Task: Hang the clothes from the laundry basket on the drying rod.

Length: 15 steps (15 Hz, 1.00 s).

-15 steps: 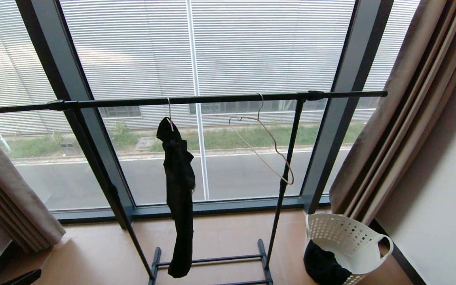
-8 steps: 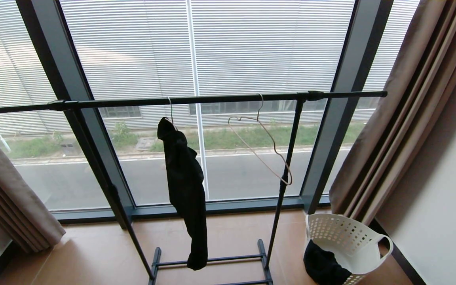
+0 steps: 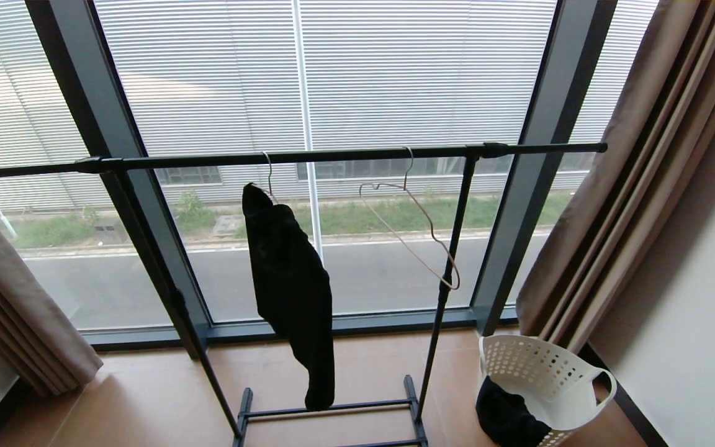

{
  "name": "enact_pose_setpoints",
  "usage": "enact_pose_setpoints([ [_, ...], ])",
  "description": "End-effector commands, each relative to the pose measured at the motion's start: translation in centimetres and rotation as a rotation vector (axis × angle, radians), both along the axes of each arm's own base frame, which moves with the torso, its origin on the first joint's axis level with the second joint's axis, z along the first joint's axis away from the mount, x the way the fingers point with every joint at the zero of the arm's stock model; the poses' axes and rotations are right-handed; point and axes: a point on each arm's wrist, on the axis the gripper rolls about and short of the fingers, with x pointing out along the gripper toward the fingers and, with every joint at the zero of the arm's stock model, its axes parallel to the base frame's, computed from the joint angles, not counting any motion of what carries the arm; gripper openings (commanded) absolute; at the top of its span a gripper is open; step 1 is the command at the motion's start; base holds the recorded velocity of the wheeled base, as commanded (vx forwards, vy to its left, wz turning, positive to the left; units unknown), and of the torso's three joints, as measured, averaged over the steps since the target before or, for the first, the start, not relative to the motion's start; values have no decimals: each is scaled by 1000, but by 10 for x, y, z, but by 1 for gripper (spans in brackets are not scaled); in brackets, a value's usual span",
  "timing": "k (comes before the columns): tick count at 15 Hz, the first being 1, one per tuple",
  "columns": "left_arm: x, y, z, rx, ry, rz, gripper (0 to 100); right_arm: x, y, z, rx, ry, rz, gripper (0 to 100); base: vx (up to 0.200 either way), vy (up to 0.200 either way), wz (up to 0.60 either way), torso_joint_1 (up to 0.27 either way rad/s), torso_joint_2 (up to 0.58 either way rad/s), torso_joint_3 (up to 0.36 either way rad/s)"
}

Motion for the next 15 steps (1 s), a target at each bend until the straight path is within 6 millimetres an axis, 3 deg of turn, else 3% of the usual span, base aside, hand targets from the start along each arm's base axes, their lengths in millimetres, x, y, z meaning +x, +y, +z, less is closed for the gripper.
enact_pose_setpoints([
  [1, -1, -2, -4, 7, 30, 79, 100, 0, 0, 0, 0, -1, 2, 100, 0, 0, 0, 0, 0, 0],
  [2, -6, -3, -13, -2, 41, 35, 100, 0, 0, -1, 9, 1, 20, 100, 0, 0, 0, 0, 0, 0],
  [7, -10, -4, -16, -157, 46, 20, 100, 0, 1, -2, 95, 7, 40, 100, 0, 0, 0, 0, 0, 0],
  [12, -11, -10, -16, -98, 91, -251, 100, 0, 2, -2, 86, 16, 66, 100, 0, 0, 0, 0, 0, 0],
  [15, -11, -10, -16, -85, 91, -253, 100, 0, 2, -2, 69, 14, 95, 100, 0, 0, 0, 0, 0, 0],
])
